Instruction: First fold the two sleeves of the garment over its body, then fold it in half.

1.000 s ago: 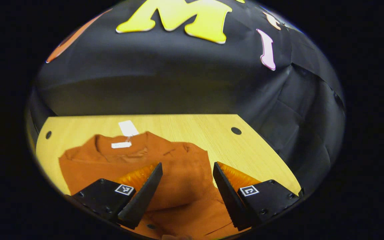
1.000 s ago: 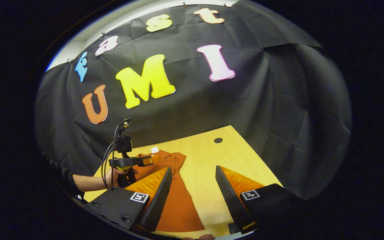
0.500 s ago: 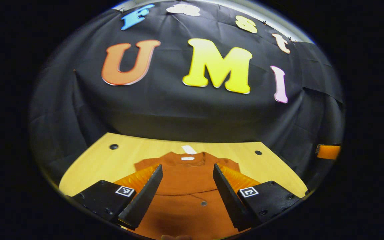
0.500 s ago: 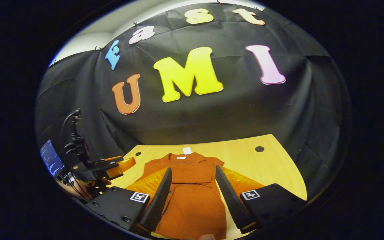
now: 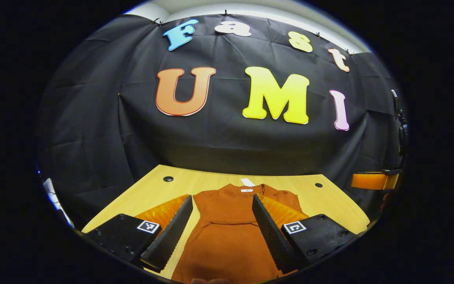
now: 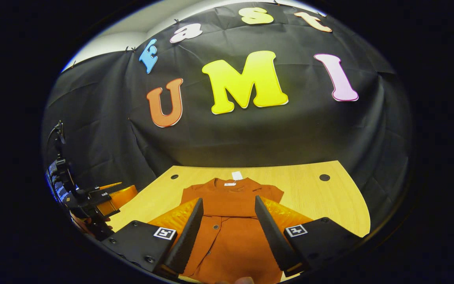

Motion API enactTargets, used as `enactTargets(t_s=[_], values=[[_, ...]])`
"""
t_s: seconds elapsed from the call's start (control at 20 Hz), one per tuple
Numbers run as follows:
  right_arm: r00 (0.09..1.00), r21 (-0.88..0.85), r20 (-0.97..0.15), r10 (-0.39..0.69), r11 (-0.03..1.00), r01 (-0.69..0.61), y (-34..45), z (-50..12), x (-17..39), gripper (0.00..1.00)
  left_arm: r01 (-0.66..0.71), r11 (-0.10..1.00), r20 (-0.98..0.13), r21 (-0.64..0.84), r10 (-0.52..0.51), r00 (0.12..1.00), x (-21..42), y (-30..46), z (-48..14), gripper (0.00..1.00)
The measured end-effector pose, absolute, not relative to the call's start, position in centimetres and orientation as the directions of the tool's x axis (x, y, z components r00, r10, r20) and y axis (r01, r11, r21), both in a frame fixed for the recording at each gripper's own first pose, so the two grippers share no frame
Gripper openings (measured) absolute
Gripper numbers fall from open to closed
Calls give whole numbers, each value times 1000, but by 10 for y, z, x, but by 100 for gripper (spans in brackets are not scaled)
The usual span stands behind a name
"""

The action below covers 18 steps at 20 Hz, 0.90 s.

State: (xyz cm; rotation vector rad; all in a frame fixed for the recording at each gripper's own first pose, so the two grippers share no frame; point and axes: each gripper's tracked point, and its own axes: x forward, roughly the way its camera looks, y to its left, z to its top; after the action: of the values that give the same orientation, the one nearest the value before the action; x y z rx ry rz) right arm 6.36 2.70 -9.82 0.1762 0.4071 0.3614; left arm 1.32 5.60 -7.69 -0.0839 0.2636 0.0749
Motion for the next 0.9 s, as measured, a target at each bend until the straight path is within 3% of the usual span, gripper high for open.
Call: enactTargets(t_s=[0.3,0.5,0.6,0.7,0.9], values=[[816,174,-478,324,946,-274,-33,-151,31,86,-24,985,-440,-171,-55,896,-28,74,-146,99],[742,172,-618,258,966,-193,-88,-217,-11,86,-31,935,-584,-352,-194,788,-81,81,-211,99],[697,191,-678,232,972,-138,-107,-249,-34,82,-59,926,-666,-372,-223,712,-114,94,-250,99],[662,185,-726,186,980,-72,-128,-277,-53,86,-83,934,-741,-348,-220,634,-147,111,-282,99],[602,158,-785,143,987,-27,-137,-316,-79,87,-108,927,-787,-358,-238,569,-182,120,-309,99]])
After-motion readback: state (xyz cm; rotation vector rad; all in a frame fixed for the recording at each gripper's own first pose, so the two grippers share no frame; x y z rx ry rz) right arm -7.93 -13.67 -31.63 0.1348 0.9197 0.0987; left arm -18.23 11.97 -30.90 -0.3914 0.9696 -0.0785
